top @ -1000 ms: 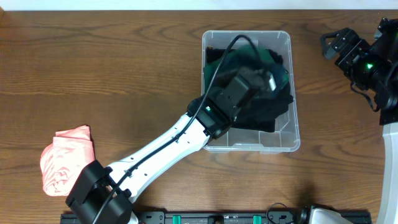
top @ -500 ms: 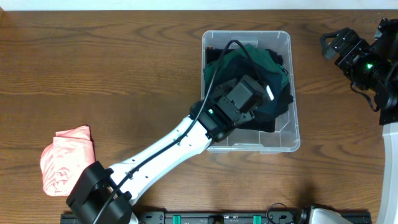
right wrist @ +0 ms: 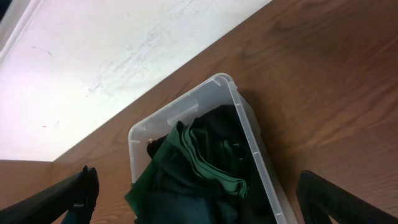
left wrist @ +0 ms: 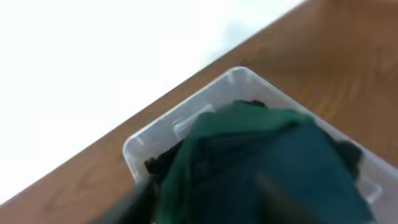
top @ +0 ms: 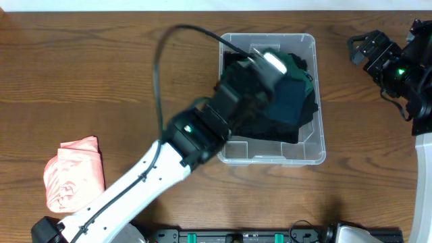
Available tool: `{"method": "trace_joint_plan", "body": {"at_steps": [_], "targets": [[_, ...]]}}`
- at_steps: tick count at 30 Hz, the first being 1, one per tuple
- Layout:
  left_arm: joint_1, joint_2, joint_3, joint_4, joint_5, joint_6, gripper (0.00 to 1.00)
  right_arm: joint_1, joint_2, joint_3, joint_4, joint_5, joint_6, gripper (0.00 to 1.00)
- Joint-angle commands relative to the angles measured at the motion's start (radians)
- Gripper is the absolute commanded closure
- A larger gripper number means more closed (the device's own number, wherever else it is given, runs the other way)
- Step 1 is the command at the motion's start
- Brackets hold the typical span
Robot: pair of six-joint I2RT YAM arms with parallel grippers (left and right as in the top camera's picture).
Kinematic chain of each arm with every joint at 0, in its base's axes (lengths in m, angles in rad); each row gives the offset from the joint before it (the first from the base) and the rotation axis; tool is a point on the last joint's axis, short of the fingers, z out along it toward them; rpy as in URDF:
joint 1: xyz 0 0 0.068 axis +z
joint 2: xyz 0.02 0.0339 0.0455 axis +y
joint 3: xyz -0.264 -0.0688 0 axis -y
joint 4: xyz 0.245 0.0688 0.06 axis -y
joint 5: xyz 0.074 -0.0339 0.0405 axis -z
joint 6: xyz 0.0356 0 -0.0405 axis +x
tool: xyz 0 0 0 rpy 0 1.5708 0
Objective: Pack container
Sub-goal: 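Lower the dark teal garment into the bin on top of the green cloth, then release the garment and move the left gripper left to the pink garment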
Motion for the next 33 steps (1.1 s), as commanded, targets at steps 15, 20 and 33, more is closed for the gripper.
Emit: {"method": "trace_joint_plan", "body": {"at_steps": [15,20,33], "targets": [[0.094,0.426,0.01,0.112,0.483,-0.299,0.64,-0.004,-0.013,0.003,0.001,-0.003,0.005,0.01],[0.094,0.525,0.01,0.108,0.517,-0.321,0.64,-0.004,-0.013,0.003,0.001,-0.003,0.005,0.01],[0.155,0.288,0.018,0.088,0.534,-0.328,0.5,-0.004,-0.013,0.003,0.001,-0.003,0.005,0.01]]}}
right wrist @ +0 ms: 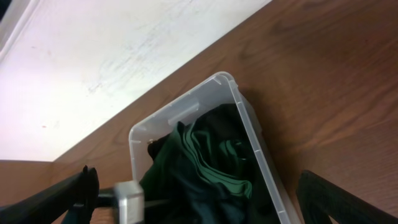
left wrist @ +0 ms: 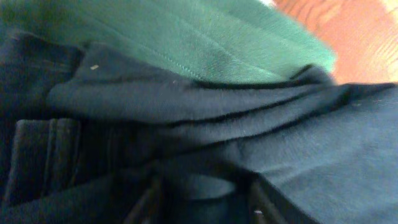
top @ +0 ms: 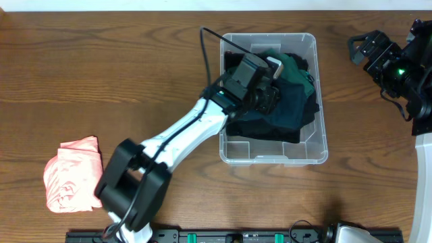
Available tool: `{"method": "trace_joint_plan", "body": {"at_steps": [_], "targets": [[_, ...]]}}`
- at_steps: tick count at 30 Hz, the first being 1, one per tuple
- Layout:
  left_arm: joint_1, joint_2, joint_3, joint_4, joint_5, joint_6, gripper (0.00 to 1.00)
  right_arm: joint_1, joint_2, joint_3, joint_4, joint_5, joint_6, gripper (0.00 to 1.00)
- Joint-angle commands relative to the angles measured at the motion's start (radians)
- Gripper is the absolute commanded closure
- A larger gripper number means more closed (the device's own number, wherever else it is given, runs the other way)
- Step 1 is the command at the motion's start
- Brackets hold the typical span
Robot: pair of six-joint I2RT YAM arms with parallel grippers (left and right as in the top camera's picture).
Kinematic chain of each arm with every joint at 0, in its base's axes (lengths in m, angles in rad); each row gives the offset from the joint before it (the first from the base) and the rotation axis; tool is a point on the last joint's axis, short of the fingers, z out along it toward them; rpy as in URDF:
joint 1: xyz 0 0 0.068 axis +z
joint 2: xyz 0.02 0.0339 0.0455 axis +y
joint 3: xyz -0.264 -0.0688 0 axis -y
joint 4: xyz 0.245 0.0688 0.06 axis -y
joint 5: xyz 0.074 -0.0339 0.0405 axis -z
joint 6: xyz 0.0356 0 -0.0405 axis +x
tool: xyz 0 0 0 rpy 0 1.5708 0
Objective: Pack container
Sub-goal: 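Release the garment and move the left gripper left to the pink garment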
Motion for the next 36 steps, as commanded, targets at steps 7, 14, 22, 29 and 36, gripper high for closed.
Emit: {"method": "trace_joint_plan", "body": {"at_steps": [7,14,22,29,36], "targets": [[0.176,-0.38,-0.002,-0.136,-0.044,0.061,0.24,-0.004,-0.013,0.003,0.002,-0.003,0.005,0.01],[0.364,-0.525,-0.002,-0.392,-0.233,0.092,0.11,-0.004,-0.013,0.003,0.002,-0.003,0.005,0.01],[0.523,-0.459,-0.013,-0.915,-0.782,-0.267,0.17,-0.004,-0.013,0.003,0.002,-0.003,0.005,0.01],[0.657,-0.335,-0.05,-1.069,-0.822,-0.369,0.17,-0.004,-0.013,0.003,0.002,-0.003,0.005,0.01],[0.73,-0.189,-0.159,-1.042,-0.822,-0.463,0.17,-0.004,-0.013,0.003,0.002,-0.003,0.005,0.01]]}}
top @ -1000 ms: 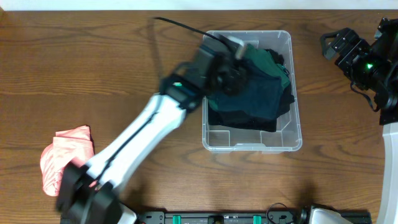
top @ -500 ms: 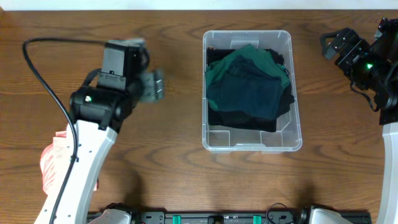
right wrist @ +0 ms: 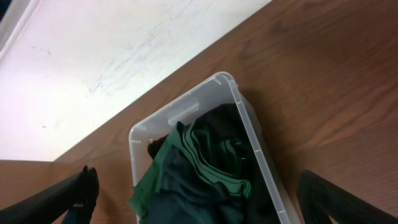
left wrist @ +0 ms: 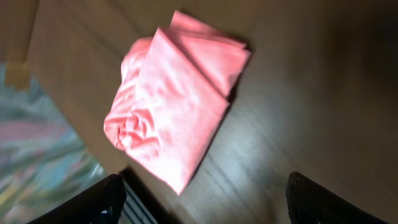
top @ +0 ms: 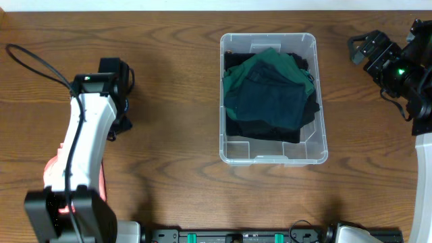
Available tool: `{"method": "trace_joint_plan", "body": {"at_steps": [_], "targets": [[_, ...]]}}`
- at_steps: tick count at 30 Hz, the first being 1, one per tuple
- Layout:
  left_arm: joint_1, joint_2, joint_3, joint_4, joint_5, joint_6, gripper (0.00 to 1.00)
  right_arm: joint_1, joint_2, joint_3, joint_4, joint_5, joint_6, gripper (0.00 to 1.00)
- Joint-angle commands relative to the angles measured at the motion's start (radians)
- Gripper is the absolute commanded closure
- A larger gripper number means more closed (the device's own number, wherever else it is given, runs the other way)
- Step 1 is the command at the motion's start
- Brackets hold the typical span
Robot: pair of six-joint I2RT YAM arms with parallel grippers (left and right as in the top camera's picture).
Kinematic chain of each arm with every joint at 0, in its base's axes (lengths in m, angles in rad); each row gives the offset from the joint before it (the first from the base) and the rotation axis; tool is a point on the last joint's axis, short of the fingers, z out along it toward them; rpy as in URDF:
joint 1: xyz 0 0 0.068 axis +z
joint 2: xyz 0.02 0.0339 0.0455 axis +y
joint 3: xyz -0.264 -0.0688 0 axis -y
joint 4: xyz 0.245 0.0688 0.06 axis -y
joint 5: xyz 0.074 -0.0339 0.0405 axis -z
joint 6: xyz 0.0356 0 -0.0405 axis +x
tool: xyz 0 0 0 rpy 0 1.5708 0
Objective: Pack container
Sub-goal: 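Release the garment and move the left gripper left to the pink garment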
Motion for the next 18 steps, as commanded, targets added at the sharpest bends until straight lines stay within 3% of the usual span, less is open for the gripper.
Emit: {"method": "trace_joint_plan", "body": {"at_steps": [1,6,18], "targets": [[0.028,0.062,-0.069,0.02,-0.031,-0.079,0.16,-0.004,-0.013,0.003,0.002,-0.003,0.005,0.01],[0.07,0.114,-0.199,0.142,-0.031,-0.084,0.16,-0.004,-0.013,0.003,0.002,-0.003,0.005,0.01],[0.131,0.115,-0.391,0.422,-0.044,0.131,0.16,-0.004,-0.013,0.003,0.002,-0.003,0.005,0.01]]}}
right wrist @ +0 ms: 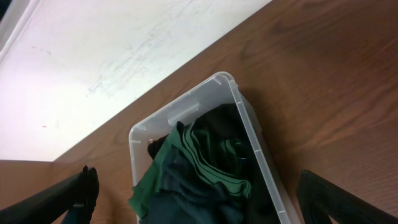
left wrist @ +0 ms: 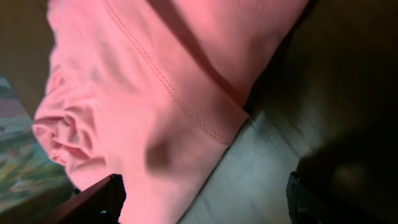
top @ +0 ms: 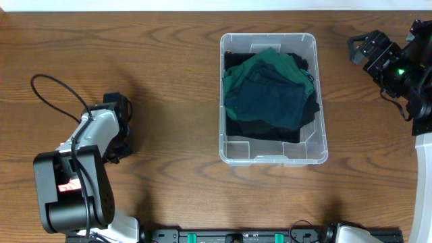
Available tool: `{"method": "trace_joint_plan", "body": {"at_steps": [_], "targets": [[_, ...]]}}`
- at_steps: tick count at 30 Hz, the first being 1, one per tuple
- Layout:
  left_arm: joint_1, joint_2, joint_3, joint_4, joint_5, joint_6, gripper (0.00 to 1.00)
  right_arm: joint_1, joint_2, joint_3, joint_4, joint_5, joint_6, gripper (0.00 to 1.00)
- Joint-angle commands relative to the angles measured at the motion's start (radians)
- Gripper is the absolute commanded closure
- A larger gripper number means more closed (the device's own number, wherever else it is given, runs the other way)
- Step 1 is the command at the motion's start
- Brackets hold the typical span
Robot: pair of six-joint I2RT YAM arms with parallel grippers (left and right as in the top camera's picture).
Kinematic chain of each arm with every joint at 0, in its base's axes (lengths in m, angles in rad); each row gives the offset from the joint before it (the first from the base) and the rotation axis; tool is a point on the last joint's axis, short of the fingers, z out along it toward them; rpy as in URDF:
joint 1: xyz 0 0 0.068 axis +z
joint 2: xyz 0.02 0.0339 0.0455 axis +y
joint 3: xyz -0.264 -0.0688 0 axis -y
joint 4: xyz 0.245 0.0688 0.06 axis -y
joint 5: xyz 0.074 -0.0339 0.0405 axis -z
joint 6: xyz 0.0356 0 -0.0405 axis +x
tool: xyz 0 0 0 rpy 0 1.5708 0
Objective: Pack container
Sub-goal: 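Release the garment and move the left gripper left to the pink garment, then lower the left gripper onto the pink garment and close on it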
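Observation:
The clear plastic container stands right of centre, and the right wrist view shows its rim. Folded dark clothes fill it, with a green garment and a dark teal one on top. A pink folded garment lies on the wood at the far left and fills the left wrist view. In the overhead view the folded left arm hides nearly all of it. My left gripper hangs open just over the garment's edge, holding nothing; overhead, my left gripper sits at the left. My right gripper is open and empty, right of the container.
A black cable loops from the left arm over the table's left part. The table's far edge and a white wall lie beyond the container. The rail of the arm mounts runs along the front edge.
My left gripper was higher and farther back on the left. It is now low and close over the pink garment, still open. The container, its clothes and the right arm are unchanged.
My left gripper was first over the container beside the dark teal garment, then down against the clothes inside. Later it was open at the far left with the pink garment below, the teal garment left in the container. Now it hangs close over the pink garment.

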Motion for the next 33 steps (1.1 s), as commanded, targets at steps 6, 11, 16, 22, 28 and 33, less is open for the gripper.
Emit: {"method": "trace_joint_plan", "body": {"at_steps": [6,11,16,22,28,33], "targets": [[0.068,0.0,-0.093,0.071,-0.094,0.079,0.16,-0.004,-0.013,0.003,0.002,-0.003,0.005,0.01],[0.114,0.001,-0.097,0.097,-0.108,0.08,0.16,-0.004,-0.013,0.003,0.002,-0.003,0.005,0.01],[0.157,0.008,-0.102,0.163,-0.108,0.112,0.17,-0.004,-0.013,0.003,0.002,-0.003,0.005,0.01],[0.183,0.022,-0.102,0.193,-0.108,0.139,0.37,-0.004,-0.013,0.003,0.002,-0.003,0.005,0.01],[0.183,0.075,-0.102,0.198,-0.131,0.135,0.37,-0.004,-0.013,0.003,0.002,-0.003,0.005,0.01],[0.183,0.127,-0.102,0.221,-0.162,0.135,0.37,-0.004,-0.013,0.003,0.002,-0.003,0.005,0.01]]}}
